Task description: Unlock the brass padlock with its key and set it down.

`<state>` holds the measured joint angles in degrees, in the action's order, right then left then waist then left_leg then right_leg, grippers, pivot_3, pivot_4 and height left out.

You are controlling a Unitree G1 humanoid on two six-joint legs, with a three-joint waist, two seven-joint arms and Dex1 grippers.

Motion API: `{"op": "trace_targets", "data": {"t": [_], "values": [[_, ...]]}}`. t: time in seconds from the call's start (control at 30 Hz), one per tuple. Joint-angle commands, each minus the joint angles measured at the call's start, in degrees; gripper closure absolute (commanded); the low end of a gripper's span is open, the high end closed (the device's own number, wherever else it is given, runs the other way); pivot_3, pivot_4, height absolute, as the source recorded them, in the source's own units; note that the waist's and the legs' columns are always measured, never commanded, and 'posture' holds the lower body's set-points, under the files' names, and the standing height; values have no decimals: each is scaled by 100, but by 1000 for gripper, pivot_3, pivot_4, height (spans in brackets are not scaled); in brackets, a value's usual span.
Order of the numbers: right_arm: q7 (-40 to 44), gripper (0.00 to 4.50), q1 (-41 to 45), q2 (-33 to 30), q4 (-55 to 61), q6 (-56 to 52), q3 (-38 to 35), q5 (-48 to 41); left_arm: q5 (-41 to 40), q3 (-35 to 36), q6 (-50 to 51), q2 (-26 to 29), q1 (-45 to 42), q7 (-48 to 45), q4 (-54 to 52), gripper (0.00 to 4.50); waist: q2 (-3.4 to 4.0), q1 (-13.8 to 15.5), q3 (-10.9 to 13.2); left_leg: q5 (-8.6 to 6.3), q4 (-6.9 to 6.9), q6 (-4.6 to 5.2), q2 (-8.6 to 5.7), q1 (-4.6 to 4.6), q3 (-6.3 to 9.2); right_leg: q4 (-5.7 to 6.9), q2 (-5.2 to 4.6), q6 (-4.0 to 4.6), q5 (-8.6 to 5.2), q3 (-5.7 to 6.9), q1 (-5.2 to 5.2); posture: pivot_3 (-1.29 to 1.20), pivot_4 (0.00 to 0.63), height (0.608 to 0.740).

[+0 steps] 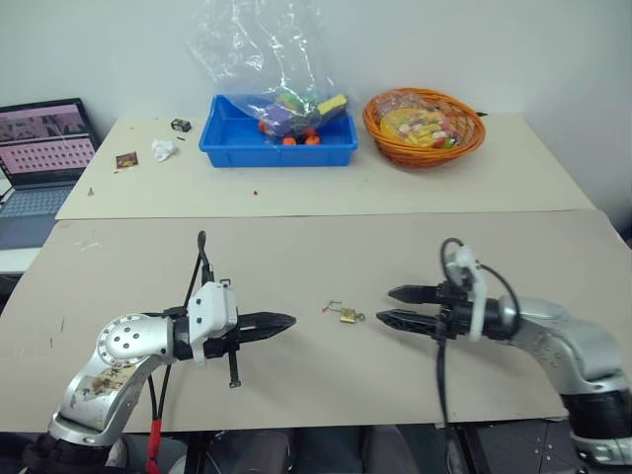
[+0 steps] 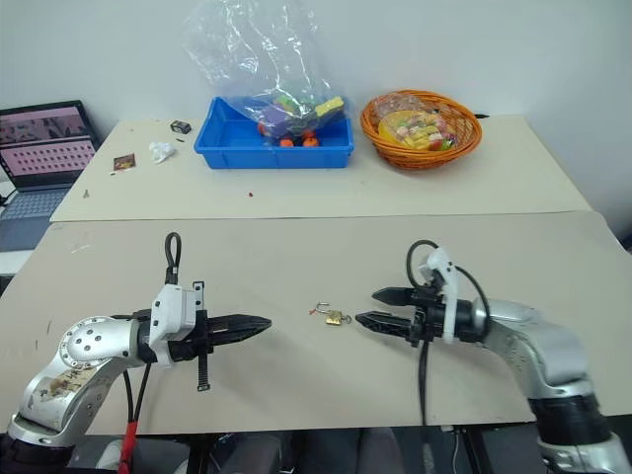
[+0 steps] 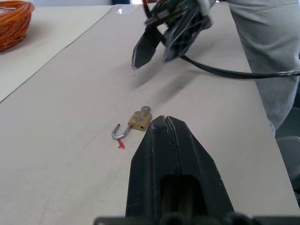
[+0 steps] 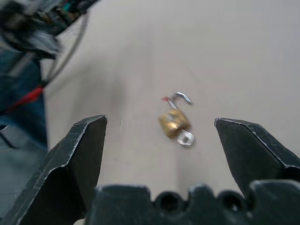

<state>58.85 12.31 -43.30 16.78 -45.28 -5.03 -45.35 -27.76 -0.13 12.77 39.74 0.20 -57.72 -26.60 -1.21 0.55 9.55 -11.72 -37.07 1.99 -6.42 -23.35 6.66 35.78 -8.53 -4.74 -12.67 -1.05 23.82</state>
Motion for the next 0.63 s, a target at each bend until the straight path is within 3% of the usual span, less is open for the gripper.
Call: {"op": "trace_targets", "data": {"t": [0.03, 0.17, 0.23, 0.27, 0.33, 0.47, 0.63], "values": [[-757, 144, 21, 246, 100, 233, -405, 193, 203, 205, 51, -251, 326, 618, 125, 4500, 0, 1, 0, 0, 0, 0, 2, -1, -3, 0, 1, 5, 3, 0, 2, 0, 150, 740], [-4001, 144, 858, 1528, -987, 843, -1018, 1585, 514, 864, 838, -1275, 215, 2853, 602, 4500, -5, -29, 1, 3, 10, -5, 23, 19, -31, -3, 10, -17, -6, -17, 3, 0, 150, 740], [-5639, 144, 617, 1317, -1288, 1443, -450, 3631, 870, 1448, 937, -1995, -80, 4357, 1019, 4500, -3, 46, 2, 23, 11, -34, 22, -1, -34, 7, 13, -21, 5, -20, 28, 0, 150, 740], [-6117, 144, 439, 1306, -1329, 1667, -291, 4198, 1120, 1649, 748, -2237, -187, 4921, 1189, 4500, -3, 114, 2, 36, 16, -45, 23, 2, -33, 8, 17, -6, 20, -15, 39, 0, 150, 740], [-6549, 144, 343, 1800, -1366, 1978, -592, 4137, 1582, 1848, 468, -2524, -314, 5651, 1369, 4500, -10, 185, -4, 40, 16, -49, 22, 17, -31, 19, 17, 30, 41, -7, 45, 0, 150, 740], [-6521, 144, 537, 2461, -1651, 2318, -861, 3806, 1495, 2407, 60, -3234, -626, 6559, 1749, 4500, -10, 76, -5, 32, 26, -48, 30, 8, -61, 16, 20, 40, 44, -25, 43, 0, 150, 740], [-6061, 144, 765, 2442, -2254, 2680, -636, 3944, 1611, 2265, -210, -3176, -693, 6335, 2202, 4500, -9, -7, -5, 31, 22, -41, 29, 20, -66, 6, 29, 38, 52, -25, 27, 0, 150, 740]]}}
